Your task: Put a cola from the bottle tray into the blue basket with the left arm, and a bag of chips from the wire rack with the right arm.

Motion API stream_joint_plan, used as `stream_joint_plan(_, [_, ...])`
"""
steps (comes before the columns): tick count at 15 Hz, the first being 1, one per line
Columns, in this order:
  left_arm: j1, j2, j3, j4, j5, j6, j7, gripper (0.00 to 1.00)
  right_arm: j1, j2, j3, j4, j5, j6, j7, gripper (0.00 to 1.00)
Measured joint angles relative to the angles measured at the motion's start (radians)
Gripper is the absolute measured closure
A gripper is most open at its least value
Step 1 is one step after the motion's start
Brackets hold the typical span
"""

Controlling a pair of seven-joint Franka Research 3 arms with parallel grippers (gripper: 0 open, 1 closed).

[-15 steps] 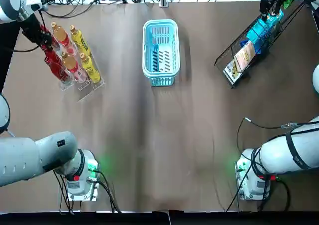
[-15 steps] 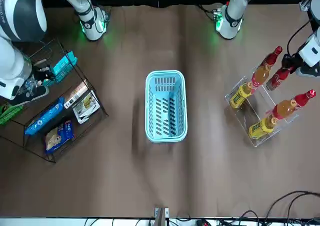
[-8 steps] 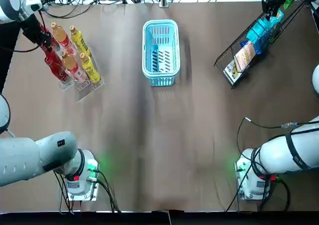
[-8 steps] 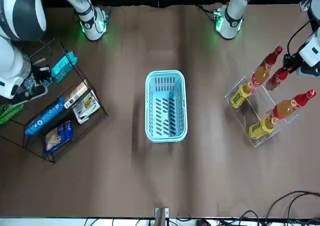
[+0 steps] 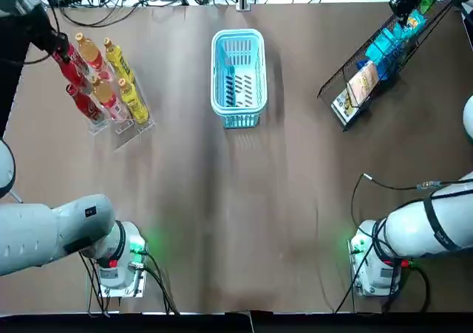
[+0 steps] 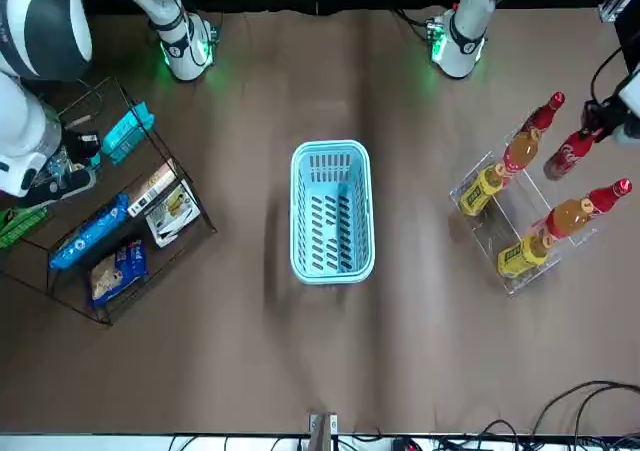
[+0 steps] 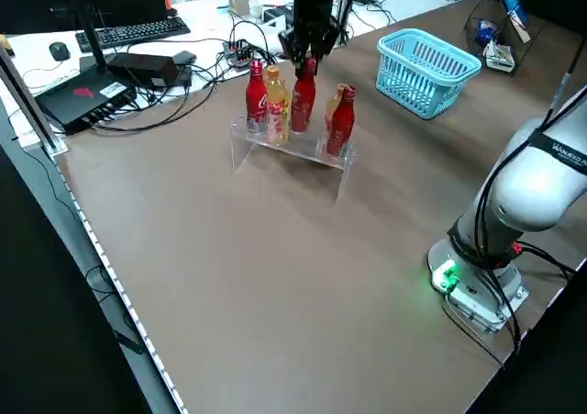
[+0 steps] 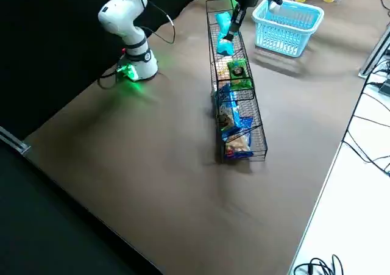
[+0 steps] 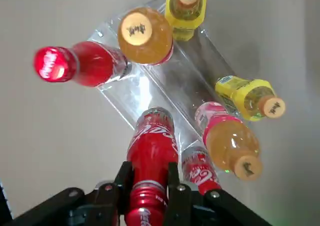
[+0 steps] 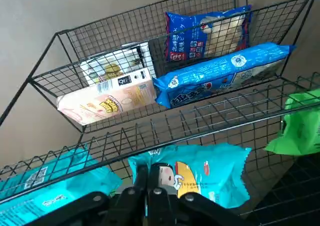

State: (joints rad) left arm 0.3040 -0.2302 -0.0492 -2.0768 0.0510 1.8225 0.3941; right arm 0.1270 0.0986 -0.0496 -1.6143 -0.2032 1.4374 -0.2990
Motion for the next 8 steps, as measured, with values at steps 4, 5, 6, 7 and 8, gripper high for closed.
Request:
stream_joint_plan(4, [0.0,0.012,0.0,0.143,0.0,-0.143,-0.001,0.67,0.002,0.0,0.0,0.018,0.0,-0.016,-0.001,0.97])
stream_joint_plan(5, [-0.002,0.022,-0.001,0.181,0.0,-0.176,-0.008,0.67,0.004,0.0,0.001,0.034,0.0,-0.025,-0.001,0.97])
stream_joint_plan(6, [-0.005,0.037,-0.003,0.224,0.0,-0.21,-0.022,0.67,0.005,0.0,0.002,0.057,0.0,-0.03,-0.001,0.97])
stream_joint_plan(7, [-0.011,0.053,-0.004,0.266,0.0,-0.242,-0.047,0.67,0.008,0.0,0.004,0.084,0.0,-0.037,-0.001,0.97])
stream_joint_plan(8, [-0.021,0.072,-0.005,0.307,-0.001,-0.274,-0.081,0.67,0.01,-0.001,0.007,0.11,0.0,-0.042,-0.001,0.97])
